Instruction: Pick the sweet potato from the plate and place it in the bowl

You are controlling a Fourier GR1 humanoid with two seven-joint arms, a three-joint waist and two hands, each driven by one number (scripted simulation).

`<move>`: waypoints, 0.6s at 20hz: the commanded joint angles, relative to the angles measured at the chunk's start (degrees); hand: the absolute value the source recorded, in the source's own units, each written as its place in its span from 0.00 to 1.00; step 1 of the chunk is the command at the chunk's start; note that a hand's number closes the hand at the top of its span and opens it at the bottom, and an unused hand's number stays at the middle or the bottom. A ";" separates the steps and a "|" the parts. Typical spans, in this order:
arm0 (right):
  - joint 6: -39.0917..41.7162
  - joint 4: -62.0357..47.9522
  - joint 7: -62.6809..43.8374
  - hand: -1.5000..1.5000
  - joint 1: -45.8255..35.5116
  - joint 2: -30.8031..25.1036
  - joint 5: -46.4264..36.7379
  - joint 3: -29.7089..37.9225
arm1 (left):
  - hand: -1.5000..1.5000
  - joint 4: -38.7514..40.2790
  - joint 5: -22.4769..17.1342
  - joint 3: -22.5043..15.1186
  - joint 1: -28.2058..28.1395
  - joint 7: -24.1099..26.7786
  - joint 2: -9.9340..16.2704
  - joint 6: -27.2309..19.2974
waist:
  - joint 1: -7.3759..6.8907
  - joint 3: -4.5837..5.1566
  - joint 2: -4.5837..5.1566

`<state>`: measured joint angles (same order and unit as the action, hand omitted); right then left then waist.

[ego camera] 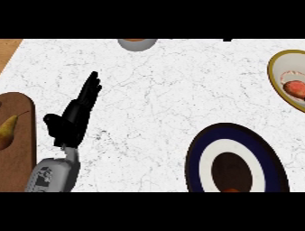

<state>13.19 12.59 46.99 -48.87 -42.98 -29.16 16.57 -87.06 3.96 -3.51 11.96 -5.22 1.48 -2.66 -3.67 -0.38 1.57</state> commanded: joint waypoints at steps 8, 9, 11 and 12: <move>10.30 -5.99 -0.79 0.00 -3.00 -7.13 7.97 8.54 | 0.50 -0.13 -0.96 1.16 0.17 -0.69 0.87 0.80 | 0.33 0.05 -0.09; 11.91 -6.27 -4.33 0.00 -5.55 -7.59 8.74 9.16 | 0.50 -1.04 0.05 -0.32 -0.88 -0.19 -0.33 -0.07 | 0.37 0.11 -0.34; 15.26 -6.97 -3.72 0.00 -4.22 -9.99 9.84 10.23 | 0.50 -1.17 0.49 0.09 -1.32 1.05 0.35 -0.20 | 0.30 0.04 -0.15; 17.16 -7.23 -2.79 0.00 -3.14 -9.53 10.19 10.38 | 0.50 0.35 -1.23 0.73 -1.66 1.30 0.30 1.12 | 0.64 0.05 -0.12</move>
<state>22.58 6.91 43.38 -52.66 -50.27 -20.70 25.39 -87.26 3.98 -3.34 10.94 -4.41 1.61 -2.56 -3.29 -0.31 1.42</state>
